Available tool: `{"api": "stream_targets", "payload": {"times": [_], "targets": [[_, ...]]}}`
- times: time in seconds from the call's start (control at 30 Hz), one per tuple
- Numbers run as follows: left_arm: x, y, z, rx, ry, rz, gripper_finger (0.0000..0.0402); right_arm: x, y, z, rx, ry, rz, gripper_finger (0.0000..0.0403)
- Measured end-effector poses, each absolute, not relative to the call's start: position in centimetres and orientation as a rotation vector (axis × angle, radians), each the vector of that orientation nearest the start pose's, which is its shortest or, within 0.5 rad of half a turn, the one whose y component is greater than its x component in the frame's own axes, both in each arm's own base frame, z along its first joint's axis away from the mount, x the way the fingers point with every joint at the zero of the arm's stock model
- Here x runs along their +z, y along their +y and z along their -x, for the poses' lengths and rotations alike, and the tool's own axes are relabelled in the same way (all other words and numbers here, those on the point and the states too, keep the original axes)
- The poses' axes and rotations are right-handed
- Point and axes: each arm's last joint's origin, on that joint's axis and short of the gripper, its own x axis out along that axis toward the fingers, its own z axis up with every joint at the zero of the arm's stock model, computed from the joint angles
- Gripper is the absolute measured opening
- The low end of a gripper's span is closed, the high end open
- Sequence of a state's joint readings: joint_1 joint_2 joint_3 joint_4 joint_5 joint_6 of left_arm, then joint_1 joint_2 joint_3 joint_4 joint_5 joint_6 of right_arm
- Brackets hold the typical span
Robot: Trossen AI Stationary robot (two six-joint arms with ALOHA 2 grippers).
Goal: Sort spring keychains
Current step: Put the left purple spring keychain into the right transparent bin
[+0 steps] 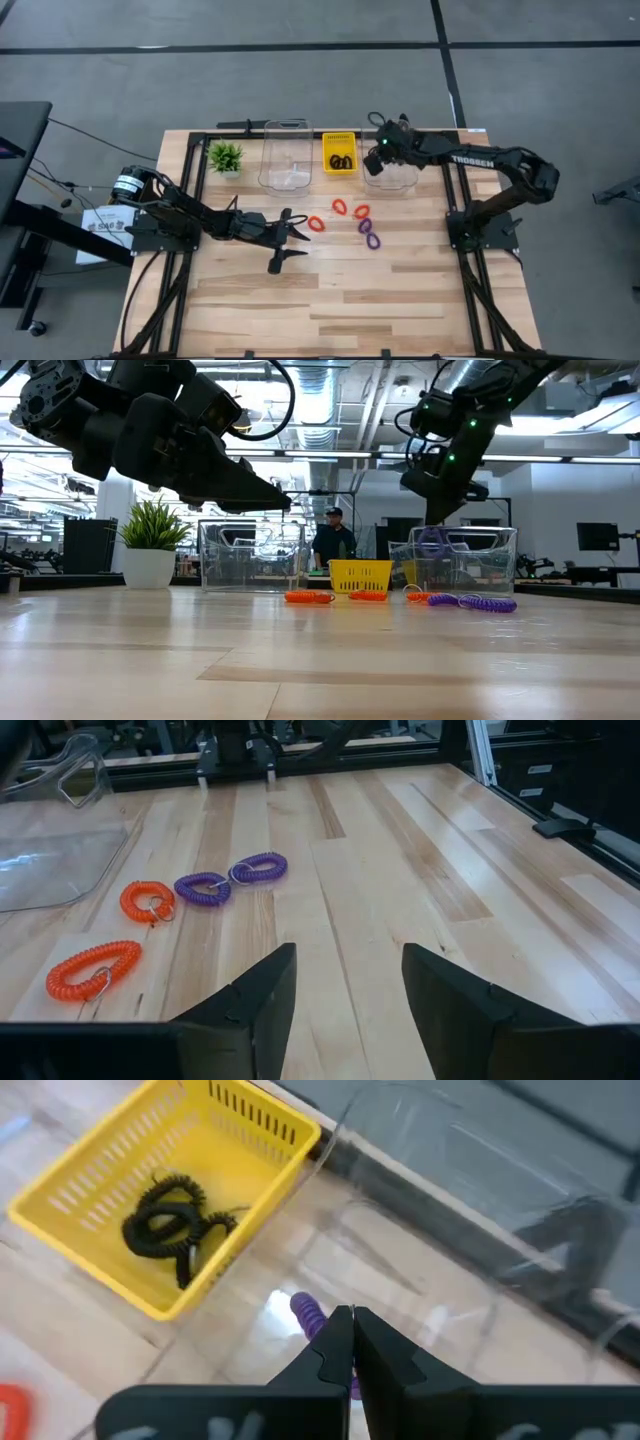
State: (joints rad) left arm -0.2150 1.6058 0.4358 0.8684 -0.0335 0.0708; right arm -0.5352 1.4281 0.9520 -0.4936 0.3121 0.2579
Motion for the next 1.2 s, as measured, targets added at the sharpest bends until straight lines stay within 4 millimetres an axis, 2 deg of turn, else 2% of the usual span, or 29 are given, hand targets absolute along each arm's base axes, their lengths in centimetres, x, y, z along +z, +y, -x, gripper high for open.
{"api": "stream_targets", "payload": {"times": [0.17,0.73,1.2], "targets": [[13.6,-5.7,-26.6,-0.191,0.293,-0.108,0.0182,22.6,-16.0,-23.2,-0.93,0.869,-0.393,0.0],[13.6,-5.7,-26.6,-0.19,0.293,-0.108,0.0182,20.0,-15.7,-22.7,-0.933,0.823,-0.411,0.0],[13.6,-5.7,-26.6,-0.19,0.294,-0.108,0.0182,18.7,-15.5,-22.3,-0.939,0.797,-0.405,0.0]]}}
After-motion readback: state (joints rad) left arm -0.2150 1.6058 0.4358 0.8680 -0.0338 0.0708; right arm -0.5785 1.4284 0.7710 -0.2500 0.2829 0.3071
